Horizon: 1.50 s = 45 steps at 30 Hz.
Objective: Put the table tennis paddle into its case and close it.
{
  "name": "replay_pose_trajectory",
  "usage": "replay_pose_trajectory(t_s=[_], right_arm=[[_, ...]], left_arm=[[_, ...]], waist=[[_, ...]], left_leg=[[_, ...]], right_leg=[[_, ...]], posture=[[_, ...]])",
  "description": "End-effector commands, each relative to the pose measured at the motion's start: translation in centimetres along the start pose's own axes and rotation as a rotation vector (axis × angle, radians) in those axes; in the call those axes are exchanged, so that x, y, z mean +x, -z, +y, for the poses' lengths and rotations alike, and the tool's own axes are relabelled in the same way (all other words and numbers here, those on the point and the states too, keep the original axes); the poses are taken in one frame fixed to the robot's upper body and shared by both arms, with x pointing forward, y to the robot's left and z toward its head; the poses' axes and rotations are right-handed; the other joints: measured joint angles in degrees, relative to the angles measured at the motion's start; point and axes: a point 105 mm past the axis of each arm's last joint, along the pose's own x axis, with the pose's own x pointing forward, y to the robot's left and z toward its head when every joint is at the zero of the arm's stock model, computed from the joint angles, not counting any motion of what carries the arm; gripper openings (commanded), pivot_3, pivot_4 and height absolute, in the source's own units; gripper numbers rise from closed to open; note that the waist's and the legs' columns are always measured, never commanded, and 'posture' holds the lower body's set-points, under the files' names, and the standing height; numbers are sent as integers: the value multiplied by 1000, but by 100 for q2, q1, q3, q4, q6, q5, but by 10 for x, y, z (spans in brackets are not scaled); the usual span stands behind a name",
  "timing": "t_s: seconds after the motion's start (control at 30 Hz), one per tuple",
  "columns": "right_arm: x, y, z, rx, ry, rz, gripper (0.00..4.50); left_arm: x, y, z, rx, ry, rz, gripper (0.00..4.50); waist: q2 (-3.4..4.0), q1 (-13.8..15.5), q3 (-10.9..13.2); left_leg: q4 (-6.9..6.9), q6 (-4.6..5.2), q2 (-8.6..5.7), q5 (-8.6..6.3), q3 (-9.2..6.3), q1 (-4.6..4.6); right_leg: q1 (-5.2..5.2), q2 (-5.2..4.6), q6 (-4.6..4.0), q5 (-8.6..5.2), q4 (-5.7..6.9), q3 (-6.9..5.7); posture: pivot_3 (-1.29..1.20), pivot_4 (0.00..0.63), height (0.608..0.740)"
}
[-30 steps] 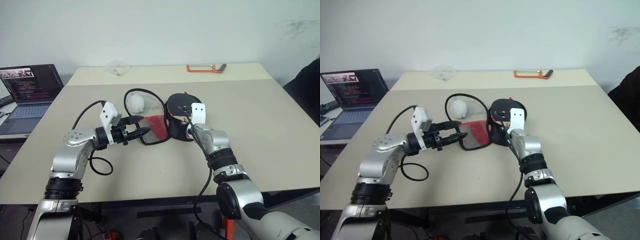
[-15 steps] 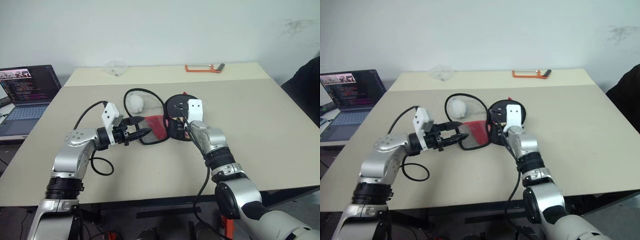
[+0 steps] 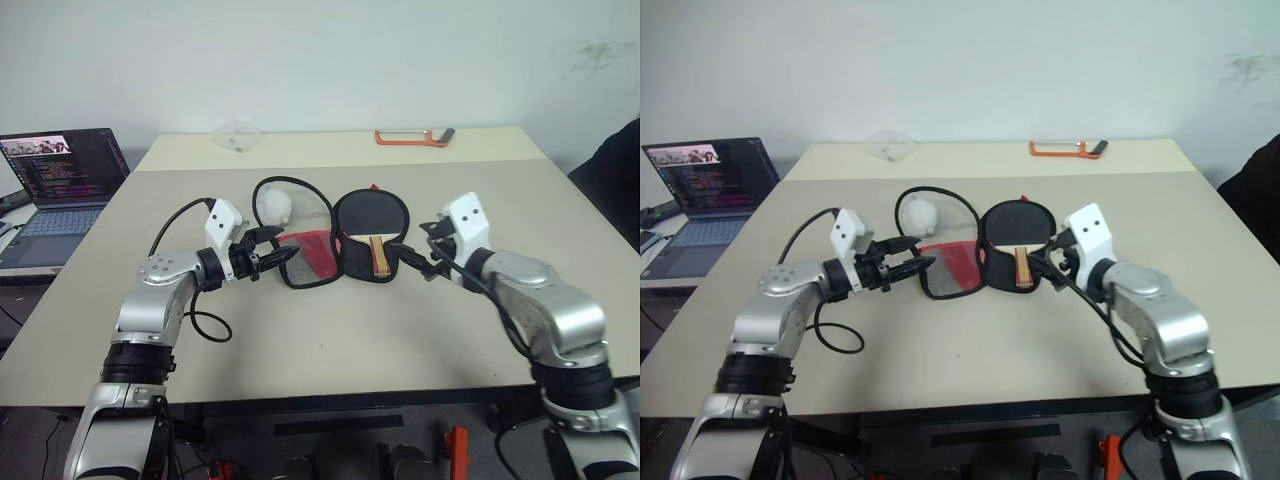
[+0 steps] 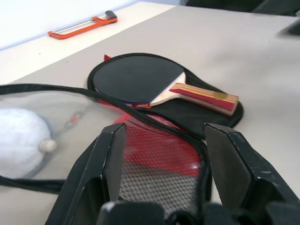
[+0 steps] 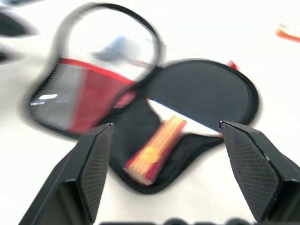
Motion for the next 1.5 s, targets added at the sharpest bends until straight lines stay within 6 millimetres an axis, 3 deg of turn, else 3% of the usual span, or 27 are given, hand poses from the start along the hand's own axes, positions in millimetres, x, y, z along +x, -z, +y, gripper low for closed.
replay_pose_trajectory(t_s=[0.03, 0.17, 0.23, 0.43, 0.6, 0.77, 0.87, 0.93, 1.0, 1.13, 1.33, 1.5], right_arm=[[-22, -26, 8, -41, -118, -87, 3968], [-34, -31, 15, -44, -215, -77, 3968], [-35, -30, 14, -52, -208, -64, 3968], [-35, -28, 14, -63, -200, -53, 3968], [-39, -25, 14, -72, -200, -39, 3968], [-40, -24, 10, -73, -177, -35, 3968], [-39, -23, 10, -74, -177, -30, 3968], [-38, -23, 9, -75, -176, -29, 3968], [-37, -23, 6, -76, -169, -31, 3968], [-39, -23, 1, -79, -150, -26, 3968], [-45, -20, -4, -74, -116, -17, 3968], [-52, -19, -12, -76, -80, -7, 3968]], left_arm=[[3, -1, 21, 61, -101, 20, 1967], [12, 9, 31, 68, -154, 58, 517], [14, 14, 36, 81, -194, 84, 57], [10, 37, 67, 132, -430, 212, 57], [-8, 35, 81, 136, -536, 182, 57], [-17, 45, 80, 110, -553, 184, 57], [-4, 53, 70, 83, -499, 191, 57], [14, 58, 58, 38, -452, 186, 57], [37, 54, 48, -13, -417, 152, 57], [77, 17, 30, 15, -312, 38, 57], [104, -23, 15, 74, -218, -61, 57], [121, -39, -6, 84, -126, -110, 57]], waist=[[0, 16, 0], [-4, 72, -1], [-5, 78, -1], [-7, 94, 0], [-8, 116, 0], [-7, 128, 0], [-9, 171, -1], [-11, 186, -3], [-14, 250, -4], [-22, 309, 1], [-23, 299, 1], [-23, 304, 2]], left_leg=[[1, 0, -1, 0, 0, 2], [4, 0, -1, 0, -3, -1], [4, 0, -2, 0, -3, -2], [4, 0, -3, 1, -3, -8], [4, -1, -4, 1, -3, -15], [4, -2, -3, 1, -3, -16], [7, -2, -4, 1, -4, -18], [10, -2, -5, 1, -5, -17], [16, -2, -8, 1, -8, -19], [55, -2, -9, 0, -16, -41], [72, 1, -9, -2, -6, -42], [76, 1, -10, -3, -5, -42]], right_leg=[[3, -1, -1, 1, 3, -1], [4, -2, -1, 1, 1, -5], [4, -3, -1, 1, -2, -5], [-1, -5, -1, 2, -1, -4], [-7, -6, -1, 2, -2, -4], [-9, -8, -1, 2, -1, -5], [-8, -8, 0, 2, -1, -6], [-6, -8, 0, 2, -1, -8], [-1, -10, 1, 2, -1, -16], [-1, -10, 7, 6, 2, -29], [-1, -9, 13, 9, 5, -19], [0, -8, 14, 10, 7, -17]], posture=[[0, 150, 740], [0, 150, 740], [0, 150, 740], [0, 150, 740], [0, 150, 740], [0, 150, 740], [0, 150, 740], [0, 150, 740], [0, 150, 740], [0, 150, 740], [0, 150, 740], [0, 150, 740]])
